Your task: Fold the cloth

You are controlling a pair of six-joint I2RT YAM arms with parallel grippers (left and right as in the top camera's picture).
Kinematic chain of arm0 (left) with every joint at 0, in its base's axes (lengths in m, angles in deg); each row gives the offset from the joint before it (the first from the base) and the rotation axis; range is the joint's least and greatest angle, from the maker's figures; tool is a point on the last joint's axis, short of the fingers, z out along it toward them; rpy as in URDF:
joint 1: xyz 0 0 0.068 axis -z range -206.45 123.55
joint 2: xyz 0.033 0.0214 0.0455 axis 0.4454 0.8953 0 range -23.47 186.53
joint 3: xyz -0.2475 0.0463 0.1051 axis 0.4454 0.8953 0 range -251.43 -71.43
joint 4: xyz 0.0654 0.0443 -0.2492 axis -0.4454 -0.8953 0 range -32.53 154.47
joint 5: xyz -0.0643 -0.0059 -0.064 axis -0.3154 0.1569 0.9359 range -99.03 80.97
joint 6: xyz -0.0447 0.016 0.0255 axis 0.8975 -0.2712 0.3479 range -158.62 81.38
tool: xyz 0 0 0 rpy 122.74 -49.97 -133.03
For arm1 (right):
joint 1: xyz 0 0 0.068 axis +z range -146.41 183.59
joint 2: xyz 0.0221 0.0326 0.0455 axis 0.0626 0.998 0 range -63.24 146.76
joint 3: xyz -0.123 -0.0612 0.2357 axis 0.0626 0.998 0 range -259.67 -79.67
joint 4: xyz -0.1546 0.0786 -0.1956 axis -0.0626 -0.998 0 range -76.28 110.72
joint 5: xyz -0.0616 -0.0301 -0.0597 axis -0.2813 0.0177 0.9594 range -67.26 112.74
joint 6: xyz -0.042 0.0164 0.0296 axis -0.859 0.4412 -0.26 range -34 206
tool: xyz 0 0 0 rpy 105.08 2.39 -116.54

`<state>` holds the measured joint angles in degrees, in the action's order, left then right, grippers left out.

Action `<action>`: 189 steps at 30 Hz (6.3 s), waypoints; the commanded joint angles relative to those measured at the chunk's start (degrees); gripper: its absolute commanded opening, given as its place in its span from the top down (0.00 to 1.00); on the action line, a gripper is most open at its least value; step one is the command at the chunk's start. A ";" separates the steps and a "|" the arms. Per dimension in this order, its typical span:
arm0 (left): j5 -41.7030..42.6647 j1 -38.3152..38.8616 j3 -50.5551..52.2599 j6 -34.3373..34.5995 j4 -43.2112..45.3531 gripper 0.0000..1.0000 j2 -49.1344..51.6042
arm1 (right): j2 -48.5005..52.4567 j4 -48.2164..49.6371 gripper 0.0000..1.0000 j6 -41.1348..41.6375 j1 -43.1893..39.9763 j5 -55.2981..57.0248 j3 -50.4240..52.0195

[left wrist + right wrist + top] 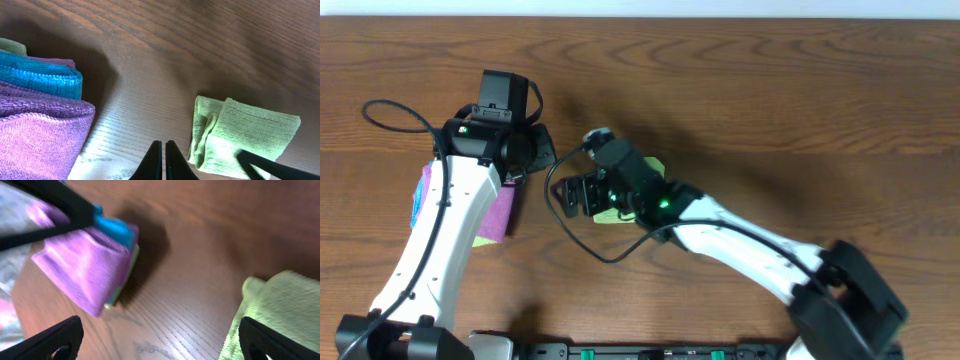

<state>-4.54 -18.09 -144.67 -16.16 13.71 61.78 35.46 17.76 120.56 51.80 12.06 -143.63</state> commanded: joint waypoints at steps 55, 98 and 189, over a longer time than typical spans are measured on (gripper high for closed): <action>21.68 -0.09 31.87 22.88 6.71 0.31 -52.33 | -83.47 -43.15 0.01 8.24 -22.47 31.85 44.54; 10.93 14.99 60.85 50.01 73.99 0.04 -14.91 | -83.47 -43.15 0.01 8.24 -22.47 31.85 44.54; 16.83 -5.55 18.88 13.18 24.61 0.95 -25.38 | -83.47 -43.15 0.01 8.24 -22.47 31.85 44.54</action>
<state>10.79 -21.21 -121.98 2.96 40.81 36.78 -47.66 -25.32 127.93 29.59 43.14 -99.18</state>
